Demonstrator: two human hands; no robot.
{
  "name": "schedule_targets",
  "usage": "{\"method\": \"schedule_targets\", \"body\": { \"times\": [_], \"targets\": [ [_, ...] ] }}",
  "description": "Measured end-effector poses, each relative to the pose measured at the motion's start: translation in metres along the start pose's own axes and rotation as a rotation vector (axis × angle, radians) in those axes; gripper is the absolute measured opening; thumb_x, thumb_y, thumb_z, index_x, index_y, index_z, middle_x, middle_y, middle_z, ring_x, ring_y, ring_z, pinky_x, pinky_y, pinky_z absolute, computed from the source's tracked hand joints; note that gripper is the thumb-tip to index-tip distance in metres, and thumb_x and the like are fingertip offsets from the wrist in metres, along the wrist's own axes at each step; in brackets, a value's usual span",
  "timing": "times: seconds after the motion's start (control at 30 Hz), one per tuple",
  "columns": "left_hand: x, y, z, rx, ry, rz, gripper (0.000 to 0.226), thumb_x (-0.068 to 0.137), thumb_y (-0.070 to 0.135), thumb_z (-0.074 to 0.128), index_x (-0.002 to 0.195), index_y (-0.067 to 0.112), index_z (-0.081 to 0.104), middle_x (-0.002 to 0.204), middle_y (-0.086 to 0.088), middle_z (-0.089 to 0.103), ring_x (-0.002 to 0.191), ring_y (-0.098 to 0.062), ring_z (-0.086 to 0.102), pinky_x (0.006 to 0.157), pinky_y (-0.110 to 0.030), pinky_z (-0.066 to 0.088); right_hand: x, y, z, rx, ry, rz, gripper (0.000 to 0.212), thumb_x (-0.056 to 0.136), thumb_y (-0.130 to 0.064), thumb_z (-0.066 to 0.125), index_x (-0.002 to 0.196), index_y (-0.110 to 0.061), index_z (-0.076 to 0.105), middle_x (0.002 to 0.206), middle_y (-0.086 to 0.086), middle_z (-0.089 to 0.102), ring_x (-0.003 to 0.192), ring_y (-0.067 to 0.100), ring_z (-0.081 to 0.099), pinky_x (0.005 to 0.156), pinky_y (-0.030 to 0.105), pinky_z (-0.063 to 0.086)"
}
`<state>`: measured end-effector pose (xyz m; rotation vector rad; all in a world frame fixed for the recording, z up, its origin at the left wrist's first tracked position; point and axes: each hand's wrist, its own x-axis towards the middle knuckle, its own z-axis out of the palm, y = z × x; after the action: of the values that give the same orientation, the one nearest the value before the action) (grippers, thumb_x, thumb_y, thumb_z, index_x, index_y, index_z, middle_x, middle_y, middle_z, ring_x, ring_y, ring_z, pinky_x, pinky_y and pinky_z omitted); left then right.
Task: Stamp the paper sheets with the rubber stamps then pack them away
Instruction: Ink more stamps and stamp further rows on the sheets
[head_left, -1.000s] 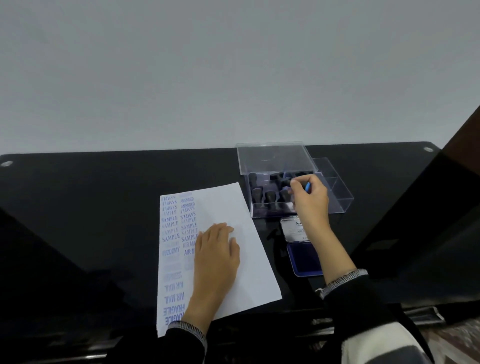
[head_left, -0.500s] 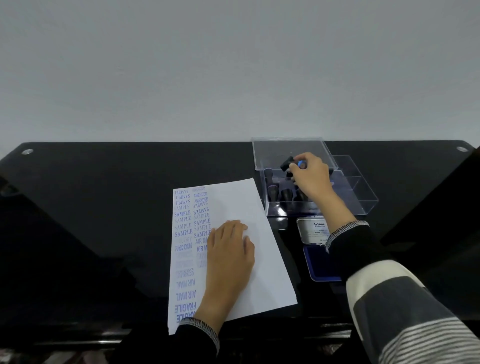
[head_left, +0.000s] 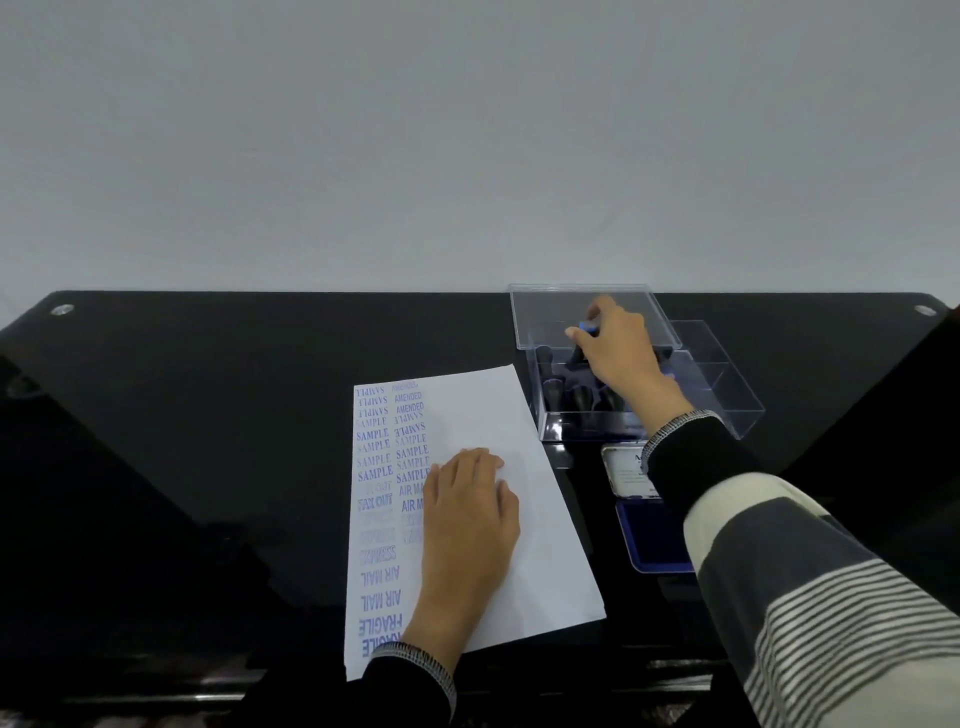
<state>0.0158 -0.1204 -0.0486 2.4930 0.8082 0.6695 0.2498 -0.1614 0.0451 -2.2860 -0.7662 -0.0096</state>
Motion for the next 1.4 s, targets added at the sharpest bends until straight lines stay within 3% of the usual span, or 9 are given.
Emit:
{"method": "schedule_targets", "body": {
  "times": [0.17,0.37,0.63,0.8,0.97,1.1,1.27,1.33,1.4],
  "targets": [
    [0.000,-0.002,0.002,-0.022,0.040,0.016,0.020,0.092,0.022,0.051,0.111,0.022,0.058,0.114,0.009,0.056,0.111,-0.012,0.049,0.104,-0.043,0.039,-0.002,-0.002,0.006,-0.197,0.009,0.011,0.028,0.091,-0.035,0.060,0.095,-0.010,0.048,0.082,0.007,0.054,0.071,0.027,0.052,0.062,0.032,0.038],
    [0.000,-0.002,0.002,-0.026,0.030,0.012,0.022,0.092,0.024,0.048,0.112,0.023,0.056,0.114,0.010,0.055,0.113,-0.011,0.048,0.106,-0.042,0.037,0.020,-0.006,0.009,-0.309,-0.159,0.115,0.028,0.089,-0.026,0.062,0.107,-0.005,0.059,0.111,0.018,0.060,0.096,0.036,0.059,0.076,0.038,0.048],
    [0.000,-0.002,0.004,-0.021,0.041,0.007,0.021,0.091,0.022,0.050,0.110,0.021,0.058,0.114,0.007,0.057,0.114,-0.015,0.051,0.107,-0.042,0.037,0.026,-0.009,0.019,-0.380,-0.174,0.211,0.039,0.078,-0.027,0.076,0.102,0.000,0.060,0.102,0.018,0.063,0.093,0.035,0.062,0.073,0.038,0.049],
    [0.000,-0.003,0.004,-0.019,0.037,0.010,0.023,0.091,0.021,0.052,0.113,0.020,0.059,0.117,0.006,0.058,0.117,-0.015,0.051,0.109,-0.043,0.035,0.029,-0.004,0.006,-0.416,-0.037,0.214,0.025,0.086,-0.011,0.065,0.105,0.002,0.057,0.109,0.021,0.061,0.098,0.039,0.061,0.077,0.041,0.049],
    [0.000,-0.003,0.004,-0.025,0.046,0.020,0.020,0.090,0.020,0.053,0.110,0.021,0.058,0.112,0.008,0.057,0.111,-0.015,0.051,0.108,-0.042,0.036,0.024,-0.004,0.003,-0.584,-0.125,0.273,0.030,0.084,-0.014,0.067,0.110,-0.002,0.059,0.111,0.017,0.063,0.103,0.036,0.061,0.075,0.037,0.045],
    [0.000,-0.003,0.005,-0.016,0.047,0.026,0.021,0.090,0.020,0.053,0.110,0.019,0.059,0.114,0.006,0.058,0.113,-0.016,0.052,0.108,-0.043,0.035,0.024,-0.011,0.006,-0.618,-0.148,0.291,0.024,0.086,-0.007,0.056,0.109,-0.001,0.060,0.113,0.016,0.062,0.105,0.034,0.059,0.073,0.033,0.038],
    [0.000,-0.002,0.003,-0.018,0.048,0.031,0.020,0.090,0.020,0.053,0.109,0.019,0.059,0.112,0.006,0.058,0.109,-0.018,0.052,0.103,-0.044,0.040,0.021,-0.015,0.003,-0.545,-0.135,0.298,0.022,0.085,-0.007,0.054,0.106,-0.002,0.061,0.110,0.014,0.063,0.101,0.033,0.061,0.073,0.033,0.042],
    [0.000,-0.001,0.002,-0.016,0.054,0.031,0.021,0.090,0.020,0.053,0.109,0.018,0.060,0.111,0.005,0.059,0.109,-0.018,0.053,0.101,-0.045,0.041,0.020,-0.012,0.000,-0.383,-0.080,0.336,0.022,0.085,-0.013,0.059,0.105,-0.003,0.060,0.104,0.014,0.063,0.098,0.032,0.062,0.072,0.033,0.042],
    [0.000,-0.002,0.002,-0.003,0.049,0.037,0.021,0.091,0.021,0.052,0.110,0.017,0.060,0.112,0.005,0.059,0.109,-0.018,0.053,0.102,-0.045,0.041,0.017,-0.009,-0.008,-0.121,-0.007,0.371,0.018,0.083,-0.021,0.063,0.092,-0.006,0.059,0.087,0.011,0.063,0.081,0.028,0.062,0.064,0.029,0.042]
  ]
}}
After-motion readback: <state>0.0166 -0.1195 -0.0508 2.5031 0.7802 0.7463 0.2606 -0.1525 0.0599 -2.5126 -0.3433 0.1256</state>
